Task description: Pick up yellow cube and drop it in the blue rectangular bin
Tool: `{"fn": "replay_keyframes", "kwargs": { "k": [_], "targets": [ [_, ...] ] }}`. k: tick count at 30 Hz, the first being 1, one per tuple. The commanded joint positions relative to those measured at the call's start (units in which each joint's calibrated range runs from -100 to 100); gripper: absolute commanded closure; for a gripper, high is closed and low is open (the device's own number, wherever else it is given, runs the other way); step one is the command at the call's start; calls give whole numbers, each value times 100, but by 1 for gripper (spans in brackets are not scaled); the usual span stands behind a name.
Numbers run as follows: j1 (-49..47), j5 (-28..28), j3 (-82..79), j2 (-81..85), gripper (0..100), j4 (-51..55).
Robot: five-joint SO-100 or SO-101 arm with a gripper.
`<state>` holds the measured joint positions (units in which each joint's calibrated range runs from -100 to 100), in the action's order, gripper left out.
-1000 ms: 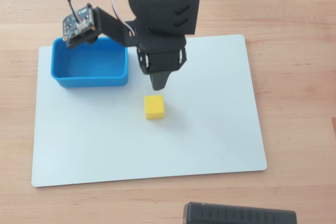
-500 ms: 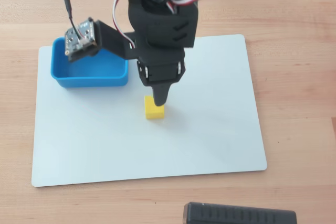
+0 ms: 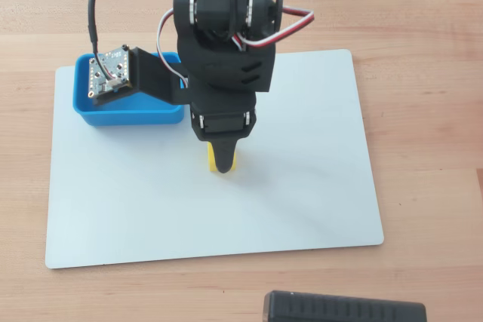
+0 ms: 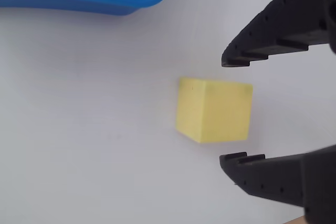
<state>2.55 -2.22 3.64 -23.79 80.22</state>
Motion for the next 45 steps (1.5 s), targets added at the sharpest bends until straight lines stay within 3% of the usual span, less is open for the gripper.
{"fn": "replay_keyframes", "kwargs": {
  "k": [1,11,21,25,34,45],
  "targets": [
    [105,68,927,-23,79,95],
    [37,107,927,-348,80,-37],
    [-32,103,1109,-431,93,-62],
    [20,107,1300,-338,93,21],
    [20,176,2309,117,94,1061],
    [457,132,2100,1473,94,1705]
  ]
}}
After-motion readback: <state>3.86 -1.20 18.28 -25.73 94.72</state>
